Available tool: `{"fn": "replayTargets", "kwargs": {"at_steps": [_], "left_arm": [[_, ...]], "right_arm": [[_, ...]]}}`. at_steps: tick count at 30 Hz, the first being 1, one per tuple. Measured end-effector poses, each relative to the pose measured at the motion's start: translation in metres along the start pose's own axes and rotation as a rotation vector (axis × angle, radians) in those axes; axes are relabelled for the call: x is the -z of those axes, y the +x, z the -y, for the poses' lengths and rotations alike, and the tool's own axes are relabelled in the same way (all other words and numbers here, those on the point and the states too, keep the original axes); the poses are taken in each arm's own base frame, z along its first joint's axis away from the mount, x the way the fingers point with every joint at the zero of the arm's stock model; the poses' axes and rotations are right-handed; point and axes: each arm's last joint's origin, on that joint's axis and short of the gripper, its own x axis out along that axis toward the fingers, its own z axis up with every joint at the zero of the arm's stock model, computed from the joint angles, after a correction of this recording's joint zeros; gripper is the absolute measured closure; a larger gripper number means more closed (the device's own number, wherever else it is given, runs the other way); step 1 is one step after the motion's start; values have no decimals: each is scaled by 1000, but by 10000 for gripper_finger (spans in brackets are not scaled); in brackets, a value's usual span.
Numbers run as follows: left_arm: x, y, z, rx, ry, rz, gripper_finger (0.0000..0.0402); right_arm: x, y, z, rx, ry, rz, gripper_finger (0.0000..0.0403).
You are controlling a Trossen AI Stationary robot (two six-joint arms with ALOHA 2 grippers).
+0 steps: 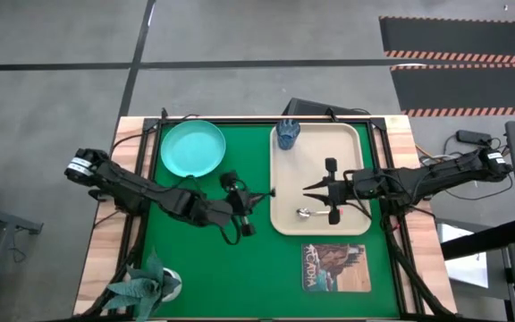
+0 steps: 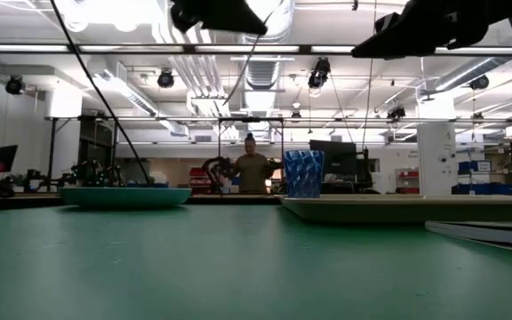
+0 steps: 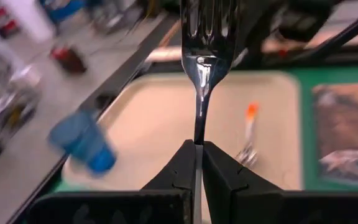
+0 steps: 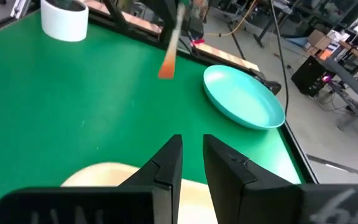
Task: Pick and place plate/cup/fork/spoon on tray
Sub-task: Put the orange fork on the white serving tray to the top of the orange spoon
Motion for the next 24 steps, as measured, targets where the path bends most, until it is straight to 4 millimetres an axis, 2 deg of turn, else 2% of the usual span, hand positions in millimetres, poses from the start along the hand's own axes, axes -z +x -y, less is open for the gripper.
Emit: {"fn": "replayTargets", "kwargs": {"at_steps": [4,9,17,24], "left_arm": [[-4,1,5,167,24,128,401],[-2,3,10,347,28,243,401],[8,5,18,539,34,337,401],[6,5,17,555,29,349,402]], "right_arm": [[-2,12,-4,-74,10,52,346],[-11,23,-8,-167,36,207,338],[-29,42,-10,-259,70,438,269],[-57,69,-12,-443,37,499,222]]}}
